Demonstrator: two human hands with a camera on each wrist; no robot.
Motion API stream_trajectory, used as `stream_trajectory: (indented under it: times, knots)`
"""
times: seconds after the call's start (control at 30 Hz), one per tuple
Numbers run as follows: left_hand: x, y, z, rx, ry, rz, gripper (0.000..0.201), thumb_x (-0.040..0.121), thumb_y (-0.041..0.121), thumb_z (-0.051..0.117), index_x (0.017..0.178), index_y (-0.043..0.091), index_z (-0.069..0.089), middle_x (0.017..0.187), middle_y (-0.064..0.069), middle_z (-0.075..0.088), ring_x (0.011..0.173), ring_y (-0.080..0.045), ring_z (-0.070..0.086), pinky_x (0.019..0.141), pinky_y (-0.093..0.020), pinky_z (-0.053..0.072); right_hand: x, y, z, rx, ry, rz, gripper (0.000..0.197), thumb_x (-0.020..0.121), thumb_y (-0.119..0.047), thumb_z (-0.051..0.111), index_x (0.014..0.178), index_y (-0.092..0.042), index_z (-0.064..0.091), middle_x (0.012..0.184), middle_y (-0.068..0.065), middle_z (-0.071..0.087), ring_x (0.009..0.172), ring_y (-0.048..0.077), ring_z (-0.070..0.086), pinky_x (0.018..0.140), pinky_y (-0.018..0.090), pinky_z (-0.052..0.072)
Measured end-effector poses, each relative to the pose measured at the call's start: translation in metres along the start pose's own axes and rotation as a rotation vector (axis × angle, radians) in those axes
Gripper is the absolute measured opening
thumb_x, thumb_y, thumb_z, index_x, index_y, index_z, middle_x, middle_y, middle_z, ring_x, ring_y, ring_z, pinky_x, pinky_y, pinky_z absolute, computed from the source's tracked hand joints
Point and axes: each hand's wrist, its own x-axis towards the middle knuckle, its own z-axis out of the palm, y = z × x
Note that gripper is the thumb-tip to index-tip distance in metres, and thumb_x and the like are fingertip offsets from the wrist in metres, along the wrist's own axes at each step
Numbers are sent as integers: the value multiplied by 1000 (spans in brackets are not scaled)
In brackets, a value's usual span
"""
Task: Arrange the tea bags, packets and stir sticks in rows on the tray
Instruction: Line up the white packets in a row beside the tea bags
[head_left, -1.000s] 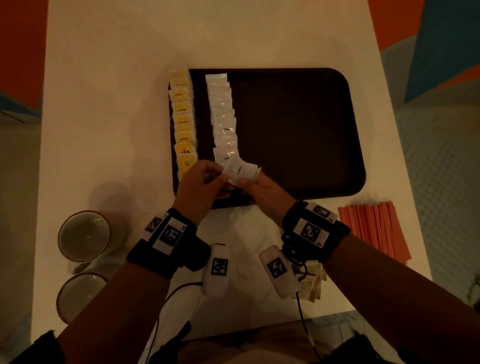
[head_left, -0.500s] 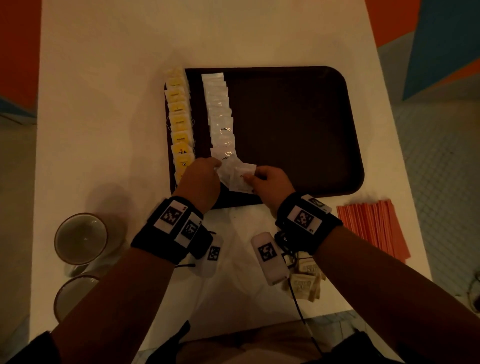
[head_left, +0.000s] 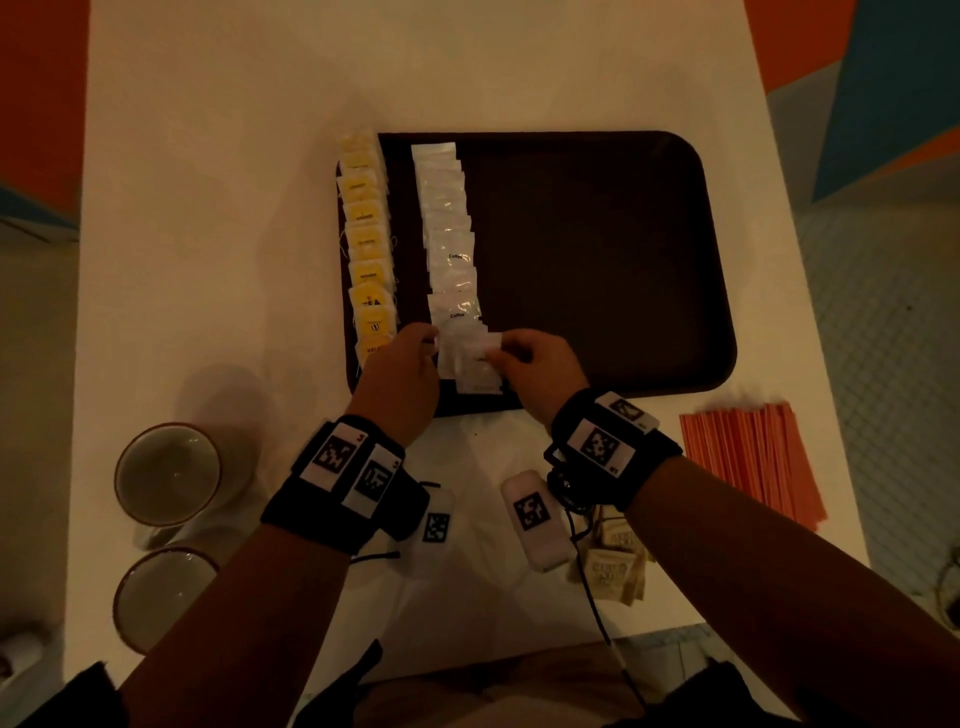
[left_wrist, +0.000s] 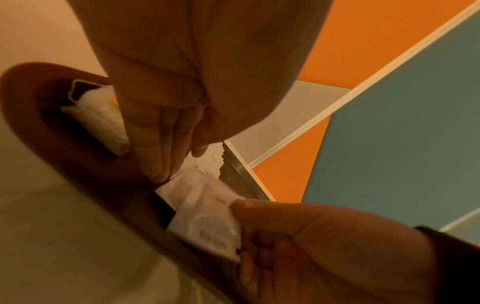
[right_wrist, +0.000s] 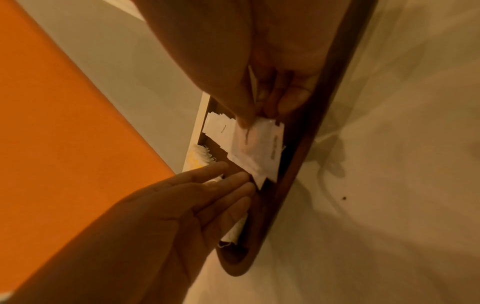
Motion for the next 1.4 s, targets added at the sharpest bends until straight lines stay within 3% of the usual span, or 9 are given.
stream_trajectory:
  times: [0.13,0.27,0.43,0.6,0.87,0.97,1.1,1.27,1.4]
  knots:
    - [-1,-1,0,-37,44,-10,31,91,6,40,119,9,54,112,-12,64,103,-27,59,88,-35,46,3,0,2,-164,-36,-47,27,84,-20,63,109,-12,60,105,6,65,91,13,58,79,24,47]
    - [-7,6,-2,-94,-35,-3,33,89,-1,42,122,-2,47,113,-15,57,105,-27,56,93,-37,46,6,0,4,-178,-23,-31,34,79,-15,69,110,-14,57,103,4,63,84,9,54,66,13,41]
    - [-6,7,-3,-138,-52,-12,35,89,-3,42,123,-2,45,118,-23,55,104,-34,56,91,-42,48,5,-3,4,-128,-7,-54,39,77,-11,70,113,-14,55,110,4,62,87,9,55,74,19,47]
    - [6,-6,3,-85,15,-47,37,92,5,39,127,15,43,121,-13,52,95,-17,48,79,-25,40,4,-1,0,-109,36,-90,44,79,-11,68,120,-16,54,122,4,57,91,8,56,85,23,49]
    - [11,-5,7,-138,-1,-9,40,91,-1,37,127,14,43,121,-13,54,98,-24,55,82,-29,47,0,-1,2,-5,-10,-129,43,81,-8,64,122,-14,54,123,5,60,104,11,58,91,26,50]
    - [10,-8,4,-138,8,-32,38,92,1,37,126,14,44,117,-5,50,97,-17,48,80,-24,41,0,1,2,-26,33,-142,42,80,-9,65,120,-15,55,125,4,55,106,12,55,92,25,48]
    - [3,-11,3,-183,23,-3,36,90,-3,36,123,10,48,123,-14,52,106,-27,53,84,-28,42,3,8,3,-116,38,-131,40,79,-9,66,117,-18,56,126,3,54,105,10,54,89,22,47]
    - [2,-15,8,-138,9,-17,39,91,1,37,126,13,45,126,-12,51,103,-15,47,83,-22,37,3,7,9,-122,24,-158,42,79,-5,65,119,-15,56,127,5,54,114,17,54,100,32,46]
    - [1,-14,5,-136,31,-29,38,91,0,36,126,13,46,122,-13,52,98,-17,48,80,-24,39,4,9,7,-174,60,-178,40,78,-7,67,117,-15,58,128,4,52,115,15,52,101,27,43]
